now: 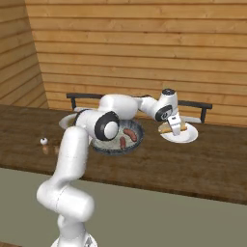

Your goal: Place one bun and one sausage from the bowl on each plate.

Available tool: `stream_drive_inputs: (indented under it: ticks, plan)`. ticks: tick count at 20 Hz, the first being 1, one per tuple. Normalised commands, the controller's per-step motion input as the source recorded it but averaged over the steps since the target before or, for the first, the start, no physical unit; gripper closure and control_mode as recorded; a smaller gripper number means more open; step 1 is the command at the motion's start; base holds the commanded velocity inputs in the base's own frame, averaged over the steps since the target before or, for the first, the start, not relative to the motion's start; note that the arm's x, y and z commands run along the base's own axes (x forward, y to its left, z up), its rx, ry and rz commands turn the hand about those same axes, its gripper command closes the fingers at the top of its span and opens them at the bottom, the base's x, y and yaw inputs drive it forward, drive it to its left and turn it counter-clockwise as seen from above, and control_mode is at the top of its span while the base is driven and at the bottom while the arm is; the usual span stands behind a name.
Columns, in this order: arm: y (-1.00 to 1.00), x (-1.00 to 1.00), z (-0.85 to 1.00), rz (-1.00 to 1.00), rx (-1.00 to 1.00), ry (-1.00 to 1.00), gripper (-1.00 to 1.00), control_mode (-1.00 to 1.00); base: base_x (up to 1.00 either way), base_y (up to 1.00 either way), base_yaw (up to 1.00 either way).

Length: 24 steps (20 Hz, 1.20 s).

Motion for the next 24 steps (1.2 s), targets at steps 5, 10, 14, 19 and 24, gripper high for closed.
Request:
stream_drive_inputs:
  ticks: [5, 10, 14, 19, 24]
  plan:
    - [-0.35, 0.52, -0.66, 0.00, 0.01, -0.04, -1.00, -1.00, 0.00, 0.00, 0.00]
    - [0.00, 0.06, -0.09, 0.00, 0.00, -0.05, -1.00, -1.00, 0.00, 0.00, 0.00]
    - [0.03, -0.22, 0.32, 0.00, 0.00, -0.06, -1.00, -1.00, 0.00, 0.00, 0.00]
    - [0.25, -0.75, 0.45, 0.03, -0.02, -0.10, -1.00, -1.00, 0.00, 0.00, 0.00]
    - [0.60, -1.00, 0.57, 0.28, -0.14, -0.06, -1.00, -1.00, 0.00, 0.00, 0.00]
